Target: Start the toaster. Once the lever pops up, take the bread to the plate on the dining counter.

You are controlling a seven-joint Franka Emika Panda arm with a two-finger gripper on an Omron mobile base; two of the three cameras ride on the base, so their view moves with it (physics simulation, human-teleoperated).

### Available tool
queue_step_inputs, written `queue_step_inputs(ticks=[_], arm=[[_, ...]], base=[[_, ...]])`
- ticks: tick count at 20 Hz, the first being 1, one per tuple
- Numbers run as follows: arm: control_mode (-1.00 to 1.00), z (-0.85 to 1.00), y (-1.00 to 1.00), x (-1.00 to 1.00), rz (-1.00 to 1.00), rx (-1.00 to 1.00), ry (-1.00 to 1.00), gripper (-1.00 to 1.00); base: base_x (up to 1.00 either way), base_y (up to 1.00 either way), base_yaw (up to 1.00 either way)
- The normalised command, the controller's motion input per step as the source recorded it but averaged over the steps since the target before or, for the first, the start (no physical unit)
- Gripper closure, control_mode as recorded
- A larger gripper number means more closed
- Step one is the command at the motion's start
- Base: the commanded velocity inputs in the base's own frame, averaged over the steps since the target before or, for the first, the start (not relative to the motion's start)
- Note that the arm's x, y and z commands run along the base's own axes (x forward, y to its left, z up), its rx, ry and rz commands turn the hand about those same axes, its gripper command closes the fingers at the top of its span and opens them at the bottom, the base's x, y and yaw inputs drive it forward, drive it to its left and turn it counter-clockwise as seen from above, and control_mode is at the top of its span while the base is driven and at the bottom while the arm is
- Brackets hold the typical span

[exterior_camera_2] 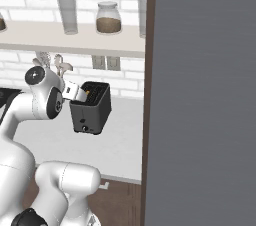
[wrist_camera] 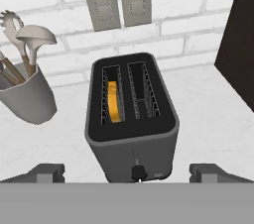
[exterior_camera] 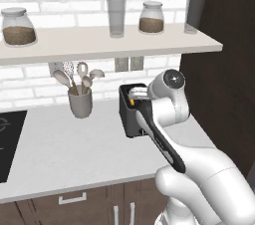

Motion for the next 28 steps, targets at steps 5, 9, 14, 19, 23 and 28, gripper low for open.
queue_step_inputs(ticks=[5, 9, 14, 19, 23, 28], arm=[[-1.0, 0.0, 0.0, 0.0, 0.0, 0.0, 0.0, -1.0], [-1.0, 0.0, 0.0, 0.0, 0.0, 0.0, 0.0, -1.0], [-1.0, 0.0, 0.0, 0.0, 0.0, 0.0, 0.0, -1.0], [-1.0, 0.0, 0.0, 0.0, 0.0, 0.0, 0.0, -1.0], [-1.0, 0.0, 0.0, 0.0, 0.0, 0.0, 0.0, -1.0], [-1.0, 0.0, 0.0, 0.0, 0.0, 0.0, 0.0, -1.0]], base=[[0.0, 0.0, 0.0], [0.0, 0.0, 0.0], [0.0, 0.0, 0.0], [0.0, 0.0, 0.0], [0.0, 0.0, 0.0], [0.0, 0.0, 0.0]])
